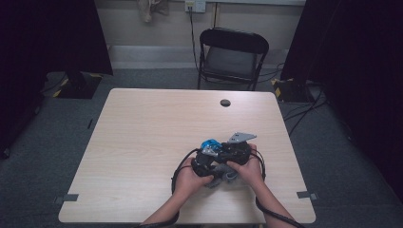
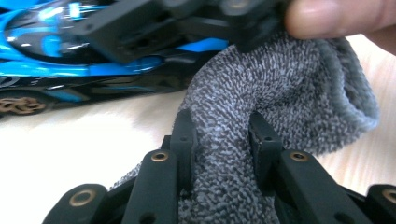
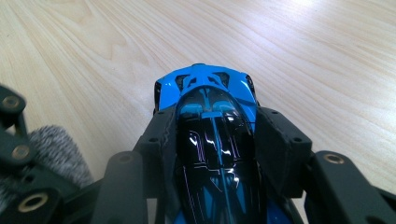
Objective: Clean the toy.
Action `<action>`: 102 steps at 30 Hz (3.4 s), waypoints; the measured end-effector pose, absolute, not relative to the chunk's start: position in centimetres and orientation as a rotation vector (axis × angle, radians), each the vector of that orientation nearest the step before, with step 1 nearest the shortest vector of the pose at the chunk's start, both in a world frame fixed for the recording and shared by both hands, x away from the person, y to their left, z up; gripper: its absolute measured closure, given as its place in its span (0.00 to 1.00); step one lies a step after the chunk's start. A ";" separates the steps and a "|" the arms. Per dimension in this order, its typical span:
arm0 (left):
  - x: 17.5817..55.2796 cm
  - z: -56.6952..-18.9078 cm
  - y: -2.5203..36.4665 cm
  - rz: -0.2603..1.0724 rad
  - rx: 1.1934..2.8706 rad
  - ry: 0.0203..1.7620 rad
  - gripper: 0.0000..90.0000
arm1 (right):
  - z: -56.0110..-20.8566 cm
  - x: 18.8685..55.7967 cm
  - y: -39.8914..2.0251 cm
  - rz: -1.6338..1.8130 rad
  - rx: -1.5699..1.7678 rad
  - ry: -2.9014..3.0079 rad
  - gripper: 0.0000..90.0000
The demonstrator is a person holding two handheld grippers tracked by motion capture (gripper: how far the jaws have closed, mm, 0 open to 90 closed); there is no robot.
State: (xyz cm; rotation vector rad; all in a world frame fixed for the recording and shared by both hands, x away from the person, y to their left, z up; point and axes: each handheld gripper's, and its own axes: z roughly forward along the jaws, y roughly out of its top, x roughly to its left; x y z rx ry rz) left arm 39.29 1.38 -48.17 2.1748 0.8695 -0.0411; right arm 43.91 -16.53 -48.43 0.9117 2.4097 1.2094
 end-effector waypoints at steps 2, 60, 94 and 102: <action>39.5 -48.2 1.6 -0.031 2.172 0.876 0.76 | -48.4 43.9 -16.5 1.211 0.912 2.409 0.56; 43.3 -47.4 11.7 0.216 2.111 1.178 0.76 | -48.4 43.9 -16.6 1.209 0.910 2.411 0.56; 36.3 -47.9 11.2 0.102 2.181 0.934 0.73 | -48.4 43.4 -16.5 1.192 0.905 2.385 0.51; 36.3 -47.9 11.2 0.100 2.187 0.913 0.61 | -48.4 43.3 -16.2 1.153 0.910 2.396 0.36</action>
